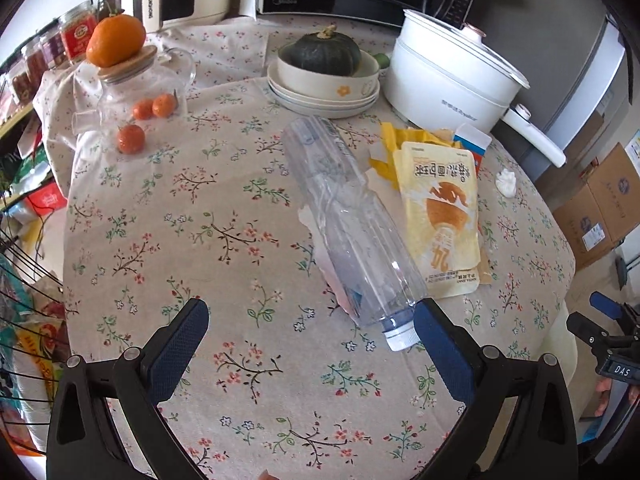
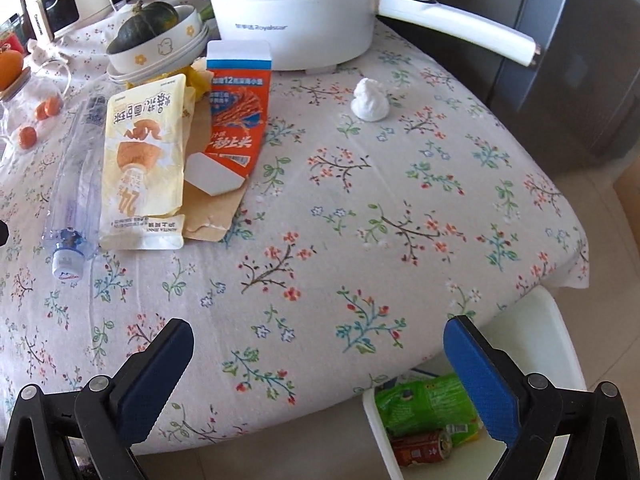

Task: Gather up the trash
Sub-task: 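Grasp the clear plastic bottle with the left tool, then grasp the cream snack pouch with the right tool while the left tool holds the bottle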

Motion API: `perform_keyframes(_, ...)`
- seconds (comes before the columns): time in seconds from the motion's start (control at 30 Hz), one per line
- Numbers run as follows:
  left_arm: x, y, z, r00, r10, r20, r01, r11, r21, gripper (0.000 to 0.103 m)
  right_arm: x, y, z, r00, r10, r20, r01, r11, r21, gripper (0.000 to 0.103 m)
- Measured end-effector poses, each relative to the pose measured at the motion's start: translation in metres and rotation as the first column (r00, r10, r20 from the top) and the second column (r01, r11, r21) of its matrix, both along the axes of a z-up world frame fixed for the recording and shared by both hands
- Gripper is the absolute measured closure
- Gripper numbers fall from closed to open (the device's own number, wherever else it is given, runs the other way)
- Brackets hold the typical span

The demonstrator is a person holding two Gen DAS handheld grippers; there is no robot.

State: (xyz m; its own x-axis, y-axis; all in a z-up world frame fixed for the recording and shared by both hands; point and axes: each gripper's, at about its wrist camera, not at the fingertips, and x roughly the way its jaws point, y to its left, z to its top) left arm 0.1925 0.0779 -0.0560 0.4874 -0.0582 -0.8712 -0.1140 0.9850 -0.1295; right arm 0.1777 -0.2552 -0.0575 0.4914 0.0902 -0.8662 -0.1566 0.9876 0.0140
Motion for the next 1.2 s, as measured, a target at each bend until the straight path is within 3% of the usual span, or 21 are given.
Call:
perform_keyframes(0.23,0.016,0.025,-0.010,0.992,0.122,0.041,-0.119,0.990,-0.070,0.000,0.026,0.034,0.011,0.999,0.043,0.010,-0.043,0.999,0.016,0.000)
perform_keyframes(0.47,0.057,0.006,-0.020,0.997,0.079,-0.020,-0.081,0.992,-0.098,0.000,0.051,0.049,-0.007,0.998,0.052,-0.019,-0.051,0.998,0.037,0.000)
perform_keyframes(0.7,0.088,-0.004,-0.036,0.991,0.111,-0.077,-0.122,0.979,-0.164,0.002,0.080,0.055,-0.008,0.998,0.046,-0.035,-0.044,0.997,0.068,0.000)
perform_keyframes(0.9,0.096,-0.008,-0.065,0.986,0.059,-0.159,-0.094,0.970,-0.224,0.016,0.095,0.065,-0.009,0.997,0.040,-0.063,-0.033,0.992,0.120,0.000)
perform_keyframes(1.0,0.093,-0.001,-0.062,0.988,0.039,-0.147,-0.082,0.951,-0.298,0.036,0.096,0.075,-0.010,0.996,0.058,-0.061,-0.052,0.993,0.108,0.000)
perform_keyframes(1.2,0.072,0.009,-0.040,0.997,0.002,-0.079,-0.017,0.982,-0.186,0.038,0.098,0.091,-0.011,0.996,0.075,-0.049,-0.069,0.990,0.119,0.000)
